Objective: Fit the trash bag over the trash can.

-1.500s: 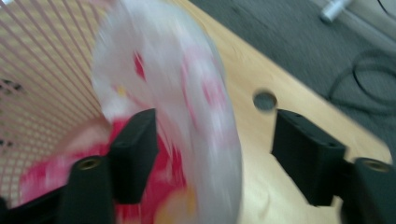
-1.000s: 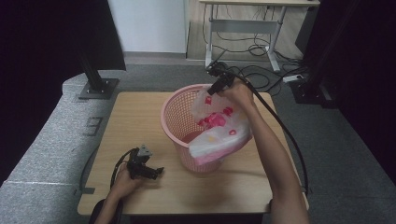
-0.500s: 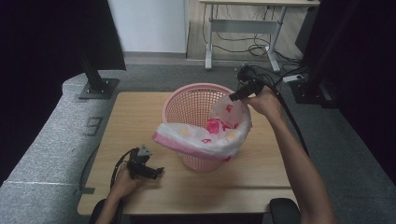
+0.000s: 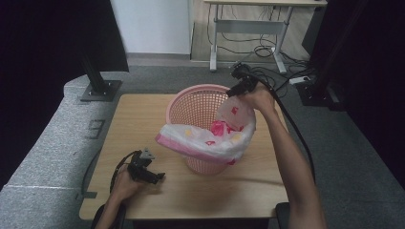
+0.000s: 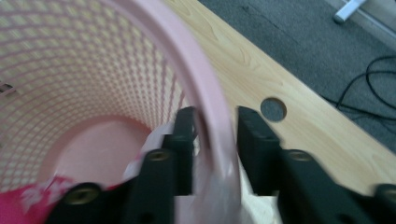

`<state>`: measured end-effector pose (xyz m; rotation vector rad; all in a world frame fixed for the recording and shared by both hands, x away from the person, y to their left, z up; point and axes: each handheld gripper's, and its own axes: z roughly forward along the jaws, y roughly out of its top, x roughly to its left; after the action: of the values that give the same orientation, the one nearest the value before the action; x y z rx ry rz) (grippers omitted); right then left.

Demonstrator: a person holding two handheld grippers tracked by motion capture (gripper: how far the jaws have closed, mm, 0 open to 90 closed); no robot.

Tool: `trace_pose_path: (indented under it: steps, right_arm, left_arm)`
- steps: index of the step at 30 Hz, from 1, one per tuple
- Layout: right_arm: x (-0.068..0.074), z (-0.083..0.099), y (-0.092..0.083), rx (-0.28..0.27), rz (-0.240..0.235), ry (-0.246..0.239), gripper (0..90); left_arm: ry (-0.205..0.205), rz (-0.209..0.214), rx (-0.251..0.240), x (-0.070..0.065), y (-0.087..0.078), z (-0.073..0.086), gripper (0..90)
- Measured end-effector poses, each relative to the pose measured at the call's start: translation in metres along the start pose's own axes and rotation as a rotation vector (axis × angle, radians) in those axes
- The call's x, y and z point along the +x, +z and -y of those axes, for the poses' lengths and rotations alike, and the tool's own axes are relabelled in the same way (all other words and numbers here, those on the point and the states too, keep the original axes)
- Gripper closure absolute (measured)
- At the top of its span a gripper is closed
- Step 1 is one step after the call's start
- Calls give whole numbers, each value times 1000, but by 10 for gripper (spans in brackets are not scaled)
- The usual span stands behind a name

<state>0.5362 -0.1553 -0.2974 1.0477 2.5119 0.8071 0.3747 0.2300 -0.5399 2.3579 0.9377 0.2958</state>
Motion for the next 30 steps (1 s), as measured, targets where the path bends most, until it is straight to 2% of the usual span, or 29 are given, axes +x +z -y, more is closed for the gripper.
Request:
trace_pose_path:
  steps: [3, 6, 9, 11, 14, 17, 21, 27, 30]
  right_arm:
    - [-2, 9, -7, 21, 41, 45, 708]
    - [-8, 19, -16, 33, 28, 123, 726]
    - [-11, 27, -22, 35, 18, 148, 728]
    - [-13, 30, -26, 8, 18, 128, 576]
    - [-15, 31, -33, -36, 10, 97, 421]
    - [-12, 33, -41, -75, -12, 47, 362]
    - [-2, 37, -49, -93, -56, -18, 329]
    - [22, 48, -58, -110, -118, -84, 307]
    - [34, 54, -64, -119, -154, -118, 307]
  left_arm:
    - [2, 4, 16, 1, -2, 0, 39]
    - [11, 6, 32, 2, -4, 0, 40]
    - [7, 11, 36, 4, -7, -1, 43]
    - [-1, 35, 15, 5, -12, -4, 45]
    - [4, 100, -27, 7, -23, -11, 61]
    - [21, 135, -36, 7, -34, -18, 68]
    - [68, 164, -39, 3, -54, -34, 68]
    - [122, 175, -42, -4, -85, -56, 69]
    - [135, 187, -56, -4, -99, -63, 70]
